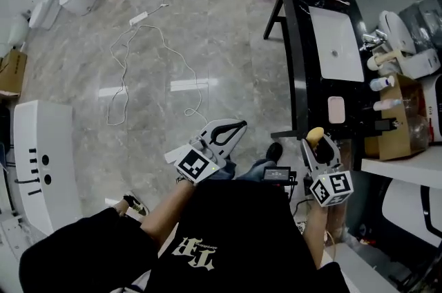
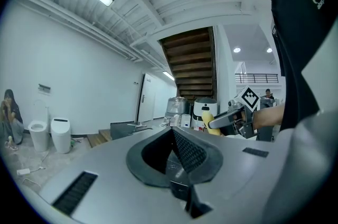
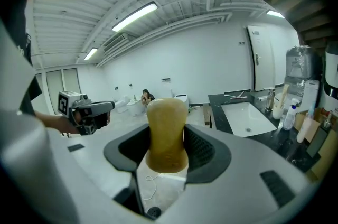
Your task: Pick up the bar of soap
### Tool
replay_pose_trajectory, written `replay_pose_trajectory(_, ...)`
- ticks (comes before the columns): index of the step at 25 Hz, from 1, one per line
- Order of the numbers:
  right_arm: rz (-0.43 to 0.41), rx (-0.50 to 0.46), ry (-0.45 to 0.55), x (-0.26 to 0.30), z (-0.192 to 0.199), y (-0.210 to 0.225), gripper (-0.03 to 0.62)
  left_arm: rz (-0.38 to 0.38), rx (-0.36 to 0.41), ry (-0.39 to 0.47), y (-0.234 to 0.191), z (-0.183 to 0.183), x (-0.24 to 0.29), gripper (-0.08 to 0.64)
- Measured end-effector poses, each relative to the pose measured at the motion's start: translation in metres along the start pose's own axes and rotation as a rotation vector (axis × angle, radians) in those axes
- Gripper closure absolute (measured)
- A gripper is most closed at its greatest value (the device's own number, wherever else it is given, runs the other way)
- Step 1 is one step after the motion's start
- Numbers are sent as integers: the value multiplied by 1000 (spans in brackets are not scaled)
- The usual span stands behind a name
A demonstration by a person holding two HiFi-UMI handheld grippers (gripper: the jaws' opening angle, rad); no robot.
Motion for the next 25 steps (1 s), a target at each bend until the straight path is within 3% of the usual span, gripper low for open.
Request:
replay_pose_trajectory(8, -3, -26, 71, -14, -4, -2, 390, -25, -26, -3, 2, -4, -2, 551)
replay_pose_trajectory(17, 42, 9, 109, -59, 19, 58, 390, 5, -18, -21, 34, -21, 64, 551)
replay_pose_trajectory(25, 77, 29, 142, -97, 44, 104, 390, 82, -4, -40, 79, -25, 120, 551)
Point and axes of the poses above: the fingertips, and each gripper's own axes: x forward along the fingers, y to its right, z out of its underside, the point moved 9 cm from there along -x, backward along the fingers, and after that the axes turned 15 degrees about -y, right-handed, at the moved point
